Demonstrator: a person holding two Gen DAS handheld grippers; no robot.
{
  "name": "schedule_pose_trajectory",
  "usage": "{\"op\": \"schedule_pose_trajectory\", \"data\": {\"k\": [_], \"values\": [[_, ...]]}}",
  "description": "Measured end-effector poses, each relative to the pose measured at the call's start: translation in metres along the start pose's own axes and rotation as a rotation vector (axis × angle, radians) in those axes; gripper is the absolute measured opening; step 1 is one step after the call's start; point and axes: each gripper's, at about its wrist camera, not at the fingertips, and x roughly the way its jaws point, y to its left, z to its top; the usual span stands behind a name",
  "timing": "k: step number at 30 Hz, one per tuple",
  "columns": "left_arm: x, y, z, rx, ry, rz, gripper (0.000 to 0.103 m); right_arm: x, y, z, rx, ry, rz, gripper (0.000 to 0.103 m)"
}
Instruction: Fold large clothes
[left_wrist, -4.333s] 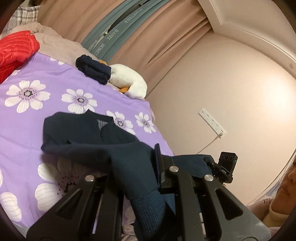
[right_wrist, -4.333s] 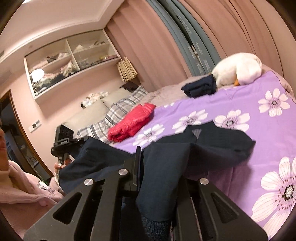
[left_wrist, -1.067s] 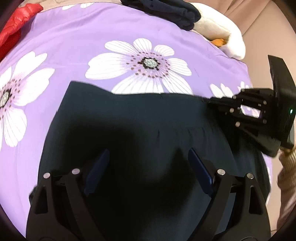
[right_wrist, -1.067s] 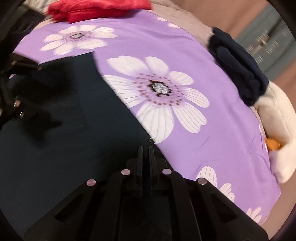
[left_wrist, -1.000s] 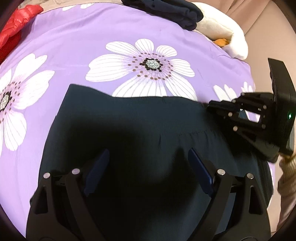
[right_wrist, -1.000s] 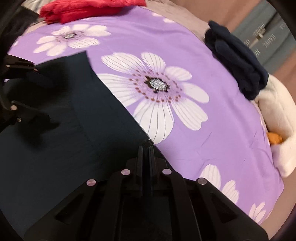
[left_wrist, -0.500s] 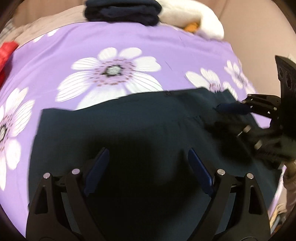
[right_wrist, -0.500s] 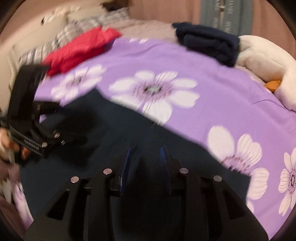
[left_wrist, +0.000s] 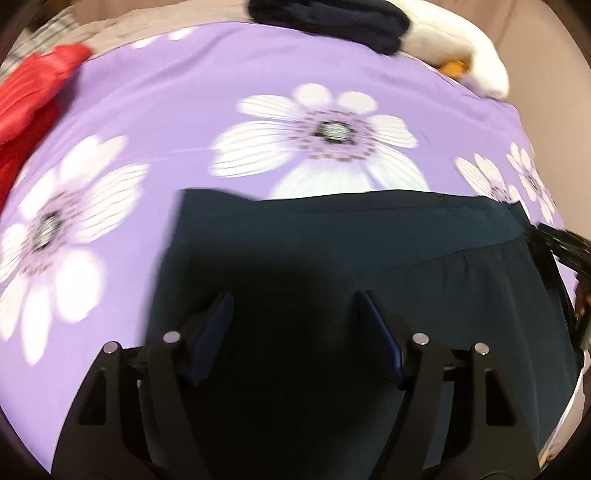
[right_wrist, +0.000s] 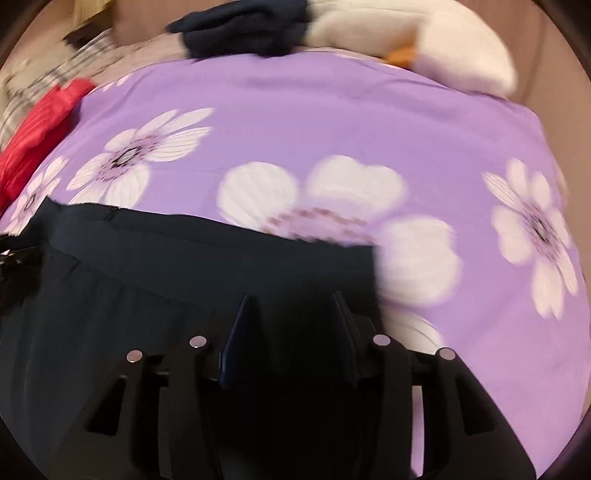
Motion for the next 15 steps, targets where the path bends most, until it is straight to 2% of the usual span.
{"op": "schedule_pose_trajectory", "data": {"k": [3, 6, 7, 9, 12, 15], "values": [[-0.028, 0.010, -0.014, -0.012, -0.034, 0.015, 0.081, -0.034, 0.005, -0.012, -0.007, -0.048, 0.020, 0.046], [-0.059, 0.000, -0.039, 0.023, -0.079, -0.052, 0.085, -0.063, 0.030, -0.029, -0.055, -0.083, 0.105, 0.047], [-0.066, -0.006, -0.049, 0.042, -0.086, -0.075, 0.086, -0.073, 0.047, -0.041, -0.088, -0.087, 0.153, 0.049], [-0.071, -0.020, -0.073, 0.089, -0.081, -0.107, 0.086, -0.080, 0.071, -0.059, -0.141, -0.081, 0.194, 0.049], [-0.067, -0.028, -0.108, 0.126, -0.051, -0.091, 0.086, -0.080, 0.095, -0.091, -0.194, -0.035, 0.203, 0.049], [-0.066, -0.011, -0.137, 0.095, -0.039, -0.067, 0.086, -0.075, 0.096, -0.124, -0.224, 0.007, 0.130, 0.049]]}}
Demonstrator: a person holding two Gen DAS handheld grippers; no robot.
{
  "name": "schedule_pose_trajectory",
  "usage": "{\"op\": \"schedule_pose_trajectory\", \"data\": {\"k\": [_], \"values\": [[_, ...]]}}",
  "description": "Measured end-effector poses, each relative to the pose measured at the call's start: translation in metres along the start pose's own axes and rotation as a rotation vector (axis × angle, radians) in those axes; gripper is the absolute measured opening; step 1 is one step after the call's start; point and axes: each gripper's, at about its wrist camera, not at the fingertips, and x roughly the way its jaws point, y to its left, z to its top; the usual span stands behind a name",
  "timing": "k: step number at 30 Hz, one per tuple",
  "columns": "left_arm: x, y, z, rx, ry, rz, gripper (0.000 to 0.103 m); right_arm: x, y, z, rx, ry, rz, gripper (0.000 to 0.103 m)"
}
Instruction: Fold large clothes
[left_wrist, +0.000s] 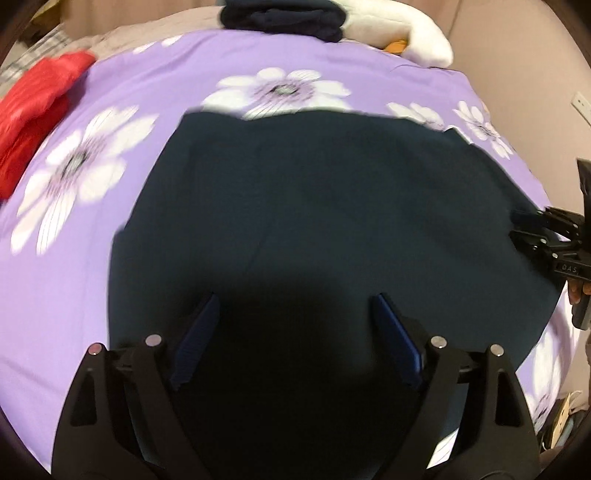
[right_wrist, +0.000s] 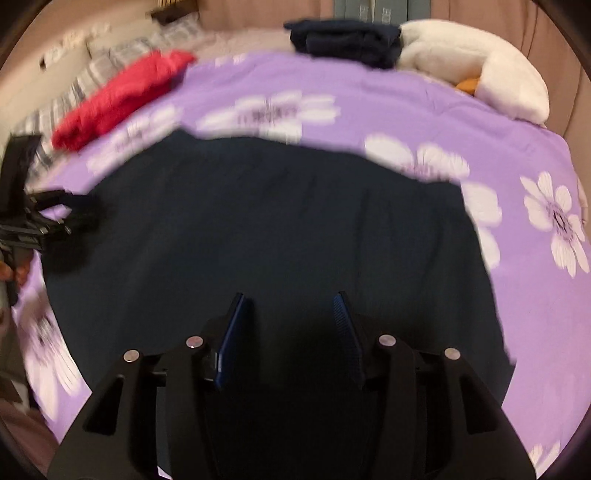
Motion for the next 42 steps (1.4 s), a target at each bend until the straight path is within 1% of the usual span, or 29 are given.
{"op": "schedule_pose_trajectory", "data": {"k": [3, 4, 5, 7, 8, 9, 11, 12, 14, 16, 18, 21, 22, 24, 26, 27, 28, 29, 30, 31, 32, 35, 40, 42], "values": [[-0.017, 0.025, -0.025, -0.080, -0.016, -0.015, 0.086, -0.015, -0.009, -0.029, 0.015, -0.027, -0.060, 0.051], [-0.022, 0.035, -0.031, -0.112, -0.016, -0.023, 0.086, -0.019, -0.013, -0.035, 0.030, -0.028, -0.076, 0.055], [-0.029, 0.046, -0.040, -0.158, -0.021, -0.032, 0.086, -0.025, -0.021, -0.044, 0.058, -0.029, -0.092, 0.055], [-0.042, 0.060, -0.052, -0.210, -0.027, -0.032, 0.086, -0.040, -0.038, -0.060, 0.139, -0.039, -0.086, 0.056], [-0.047, 0.066, -0.058, -0.233, -0.015, 0.005, 0.087, -0.045, -0.045, -0.063, 0.169, -0.042, -0.087, 0.056], [-0.050, 0.072, -0.063, -0.253, -0.003, 0.022, 0.087, -0.051, -0.049, -0.069, 0.196, -0.042, -0.105, 0.056], [-0.060, 0.088, -0.072, -0.309, -0.011, 0.015, 0.087, -0.069, -0.061, -0.080, 0.254, -0.060, -0.141, 0.056], [-0.068, 0.096, -0.077, -0.342, -0.025, 0.007, 0.087, -0.077, -0.067, -0.085, 0.289, -0.076, -0.141, 0.056], [-0.076, 0.102, -0.080, -0.369, -0.043, -0.002, 0.087, -0.092, -0.085, -0.095, 0.390, -0.113, -0.125, 0.058], [-0.081, 0.101, -0.080, -0.380, -0.059, -0.026, 0.087, -0.100, -0.098, -0.104, 0.465, -0.134, -0.109, 0.058], [-0.080, 0.093, -0.075, -0.362, -0.071, -0.045, 0.087, -0.103, -0.108, -0.112, 0.531, -0.148, -0.069, 0.058], [-0.071, 0.073, -0.065, -0.308, -0.079, -0.040, 0.085, -0.097, -0.110, -0.112, 0.542, -0.156, -0.043, 0.058], [-0.069, 0.070, -0.063, -0.300, -0.076, -0.040, 0.083, -0.095, -0.110, -0.110, 0.536, -0.152, -0.043, 0.058], [-0.061, 0.062, -0.058, -0.281, -0.064, -0.043, 0.074, -0.090, -0.109, -0.108, 0.533, -0.144, -0.034, 0.058], [-0.055, 0.057, -0.057, -0.255, -0.047, -0.007, 0.066, -0.084, -0.106, -0.106, 0.517, -0.125, -0.031, 0.057], [-0.050, 0.055, -0.057, -0.246, -0.034, 0.007, 0.063, -0.080, -0.103, -0.103, 0.506, -0.118, -0.034, 0.055], [-0.048, 0.055, -0.059, -0.247, -0.027, 0.011, 0.061, -0.077, -0.100, -0.102, 0.488, -0.107, -0.031, 0.044], [-0.048, 0.056, -0.060, -0.251, -0.031, 0.013, 0.056, -0.076, -0.097, -0.103, 0.474, -0.102, -0.030, 0.035], [-0.049, 0.057, -0.062, -0.250, -0.035, 0.018, 0.052, -0.075, -0.094, -0.103, 0.461, -0.103, -0.037, 0.031], [-0.051, 0.058, -0.063, -0.245, -0.036, 0.021, 0.043, -0.076, -0.089, -0.104, 0.432, -0.108, -0.050, 0.021], [-0.052, 0.058, -0.065, -0.237, -0.038, 0.025, 0.037, -0.078, -0.086, -0.105, 0.414, -0.116, -0.054, 0.016], [-0.054, 0.057, -0.068, -0.215, -0.039, 0.028, 0.030, -0.082, -0.083, -0.107, 0.395, -0.122, -0.060, 0.009], [-0.057, 0.051, -0.077, -0.184, -0.042, 0.047, 0.029, -0.086, -0.086, -0.117, 0.410, -0.112, -0.046, 0.008], [-0.057, 0.047, -0.080, -0.172, -0.050, 0.073, 0.029, -0.083, -0.085, -0.121, 0.417, -0.100, -0.048, 0.009]]}}
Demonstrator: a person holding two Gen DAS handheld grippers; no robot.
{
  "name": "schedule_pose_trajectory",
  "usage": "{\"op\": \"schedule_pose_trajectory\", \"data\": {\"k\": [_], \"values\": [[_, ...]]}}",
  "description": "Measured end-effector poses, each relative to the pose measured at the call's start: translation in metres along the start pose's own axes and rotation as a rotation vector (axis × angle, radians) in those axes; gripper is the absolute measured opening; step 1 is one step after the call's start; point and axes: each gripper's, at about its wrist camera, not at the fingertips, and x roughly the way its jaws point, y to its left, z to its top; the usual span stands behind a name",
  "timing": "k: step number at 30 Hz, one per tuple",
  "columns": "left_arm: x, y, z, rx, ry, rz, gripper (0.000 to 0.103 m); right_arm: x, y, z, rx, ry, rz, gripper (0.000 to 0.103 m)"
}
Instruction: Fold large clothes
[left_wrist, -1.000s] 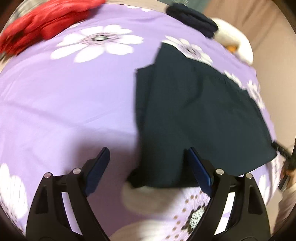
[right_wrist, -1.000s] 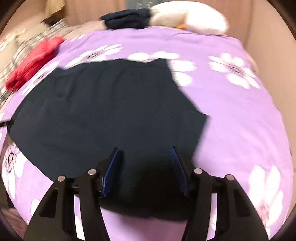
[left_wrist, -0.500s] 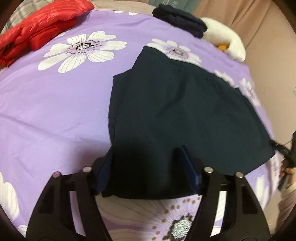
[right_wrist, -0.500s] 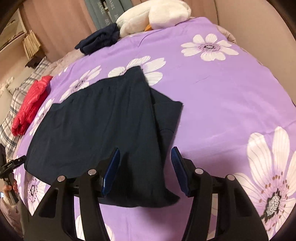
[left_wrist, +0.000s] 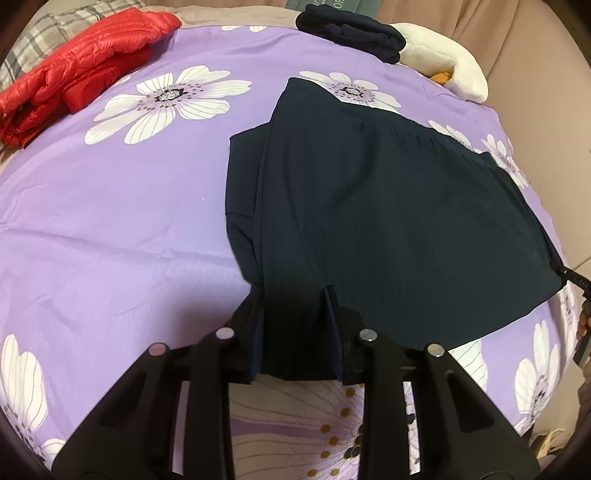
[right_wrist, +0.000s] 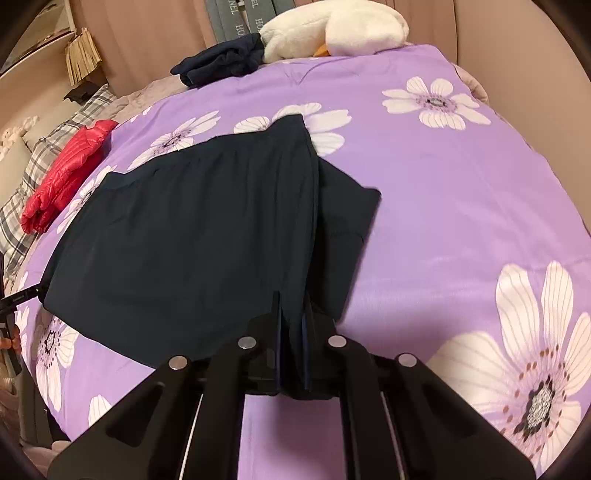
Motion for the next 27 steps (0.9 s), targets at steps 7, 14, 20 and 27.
{"op": "schedule_pose_trajectory", "data": {"k": [7, 14, 20, 27], "values": [[-0.023, -0.014, 0.001, 0.014, -0.072, 0.051, 0.061, -0.019, 0.014, 0.008, -0.012, -0.060, -0.035, 0.027], [-0.039, -0.043, 0.008, 0.060, -0.133, 0.031, 0.078, -0.033, 0.056, 0.020, -0.087, -0.128, 0.030, 0.048], [-0.026, -0.075, 0.015, 0.083, -0.129, 0.003, 0.086, -0.009, 0.123, 0.024, -0.196, -0.091, 0.123, 0.058], [0.003, -0.103, 0.018, 0.126, -0.096, 0.009, 0.087, 0.025, 0.191, 0.020, -0.326, -0.071, 0.130, 0.060]]}}
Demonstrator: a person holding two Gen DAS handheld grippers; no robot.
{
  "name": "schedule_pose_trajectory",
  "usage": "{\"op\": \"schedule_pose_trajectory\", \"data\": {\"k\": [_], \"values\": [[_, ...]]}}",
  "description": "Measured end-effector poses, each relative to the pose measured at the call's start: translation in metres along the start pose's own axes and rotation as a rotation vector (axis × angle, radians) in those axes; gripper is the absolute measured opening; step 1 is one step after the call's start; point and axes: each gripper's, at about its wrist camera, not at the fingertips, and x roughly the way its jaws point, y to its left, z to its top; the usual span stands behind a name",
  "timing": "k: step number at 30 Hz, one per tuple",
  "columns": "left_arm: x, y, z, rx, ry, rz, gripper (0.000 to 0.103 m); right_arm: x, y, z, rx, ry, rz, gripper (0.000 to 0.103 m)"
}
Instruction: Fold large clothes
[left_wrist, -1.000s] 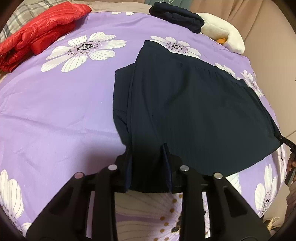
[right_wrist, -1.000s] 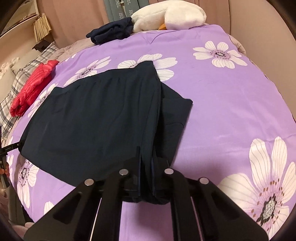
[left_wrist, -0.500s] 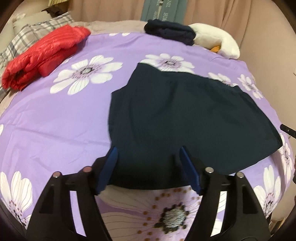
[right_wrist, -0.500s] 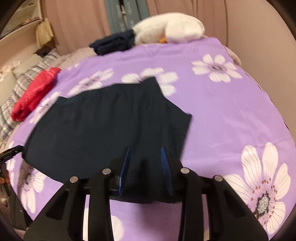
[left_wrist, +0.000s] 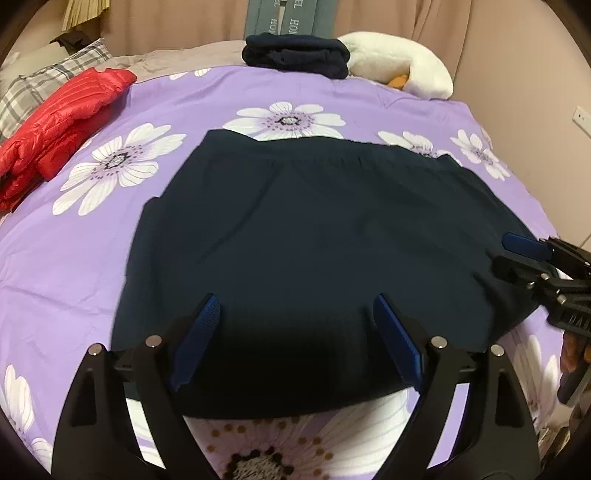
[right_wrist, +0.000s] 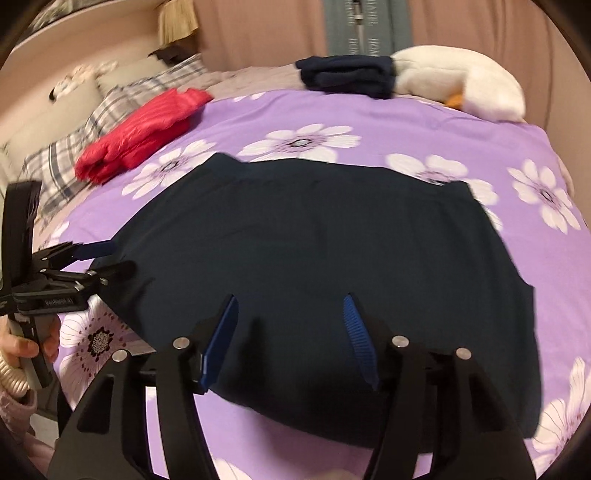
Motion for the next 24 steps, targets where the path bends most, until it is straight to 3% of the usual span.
{"op": "schedule_pose_trajectory", "data": {"k": [5, 11, 19, 24], "values": [[0.026, 0.000, -0.013, 0.013, 0.095, 0.019, 0.087, 0.027, 0.020, -0.009, -0.068, 0.057, -0.021, 0.060], [0.020, 0.002, -0.037, 0.037, 0.102, -0.007, 0.087, 0.038, 0.023, -0.029, -0.038, 0.117, 0.000, 0.061], [0.002, 0.008, -0.035, 0.024, 0.096, -0.022, 0.087, 0.014, 0.024, -0.028, -0.033, 0.067, 0.026, 0.061], [-0.002, 0.003, -0.009, 0.031, 0.035, -0.010, 0.087, -0.004, 0.003, -0.016, 0.008, -0.002, -0.035, 0.061]]}}
